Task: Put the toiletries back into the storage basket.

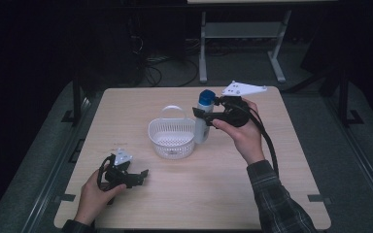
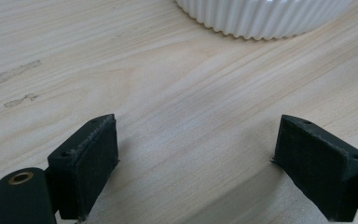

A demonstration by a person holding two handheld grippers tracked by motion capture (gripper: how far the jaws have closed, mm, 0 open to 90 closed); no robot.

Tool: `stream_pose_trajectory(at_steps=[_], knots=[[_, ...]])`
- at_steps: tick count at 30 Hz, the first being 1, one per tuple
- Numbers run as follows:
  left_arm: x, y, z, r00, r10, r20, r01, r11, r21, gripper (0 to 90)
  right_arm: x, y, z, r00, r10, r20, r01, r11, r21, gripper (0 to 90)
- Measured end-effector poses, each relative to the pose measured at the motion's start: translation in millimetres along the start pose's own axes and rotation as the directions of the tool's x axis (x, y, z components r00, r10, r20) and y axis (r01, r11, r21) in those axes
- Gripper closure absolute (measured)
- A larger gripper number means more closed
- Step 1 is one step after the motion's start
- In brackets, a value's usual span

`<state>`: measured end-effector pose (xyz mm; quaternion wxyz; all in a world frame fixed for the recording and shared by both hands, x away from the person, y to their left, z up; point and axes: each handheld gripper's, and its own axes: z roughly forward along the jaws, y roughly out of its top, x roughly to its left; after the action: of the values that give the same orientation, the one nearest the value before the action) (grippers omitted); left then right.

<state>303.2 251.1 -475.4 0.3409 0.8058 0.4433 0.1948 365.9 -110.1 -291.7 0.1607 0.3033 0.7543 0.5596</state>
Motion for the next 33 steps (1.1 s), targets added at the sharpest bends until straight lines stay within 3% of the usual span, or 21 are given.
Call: stream_pose_trajectory(at_steps=[18,33], knots=[[-0.1,0.0,0.1,1.0,0.002,0.004,-0.002,1.0,-0.001,12.6,-3.1,1.2,26.8,0.9991,0.009,0.041,-0.008,0.9996,-0.027,34.4],[-0.3,0.0,0.2,1.0,0.004,0.003,-0.004,1.0,-0.001,12.6,2.9,-1.4,47.8,0.9994,-0.002,0.034,0.003,0.9996,-0.028,34.4]])
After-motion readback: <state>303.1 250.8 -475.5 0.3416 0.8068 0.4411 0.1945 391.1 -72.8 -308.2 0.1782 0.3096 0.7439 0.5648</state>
